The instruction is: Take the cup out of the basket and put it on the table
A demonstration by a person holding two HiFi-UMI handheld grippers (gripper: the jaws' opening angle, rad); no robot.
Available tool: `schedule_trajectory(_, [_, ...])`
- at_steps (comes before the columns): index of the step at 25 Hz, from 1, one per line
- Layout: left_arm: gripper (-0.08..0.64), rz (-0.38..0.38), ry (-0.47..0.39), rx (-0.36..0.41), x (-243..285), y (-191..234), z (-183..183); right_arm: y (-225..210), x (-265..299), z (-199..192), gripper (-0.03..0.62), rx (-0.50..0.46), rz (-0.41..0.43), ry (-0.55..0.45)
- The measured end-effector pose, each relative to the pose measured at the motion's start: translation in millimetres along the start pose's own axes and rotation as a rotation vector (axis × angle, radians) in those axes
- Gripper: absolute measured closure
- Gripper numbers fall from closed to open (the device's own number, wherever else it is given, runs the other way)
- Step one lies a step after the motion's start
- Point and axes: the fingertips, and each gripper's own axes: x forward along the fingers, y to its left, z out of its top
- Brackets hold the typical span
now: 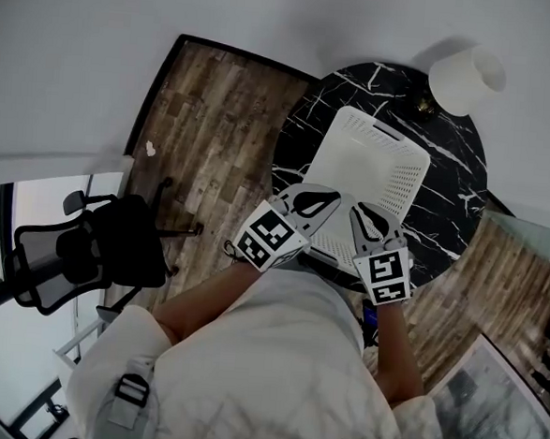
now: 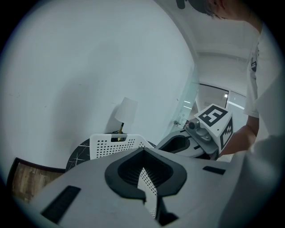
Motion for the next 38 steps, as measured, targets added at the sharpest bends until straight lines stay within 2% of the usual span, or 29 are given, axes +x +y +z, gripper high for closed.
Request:
schedule_trajectory(21, [0.554,-0.005,0.107,-0.004,25,10,-36,-1,38,-40,0.554,-0.170,0.074,0.182])
schedule_trajectory(38, [0.554,-0.027,0.182,-0.029,39,15,-56,-4,64,-67,0.549,-0.247,0.117,0.293])
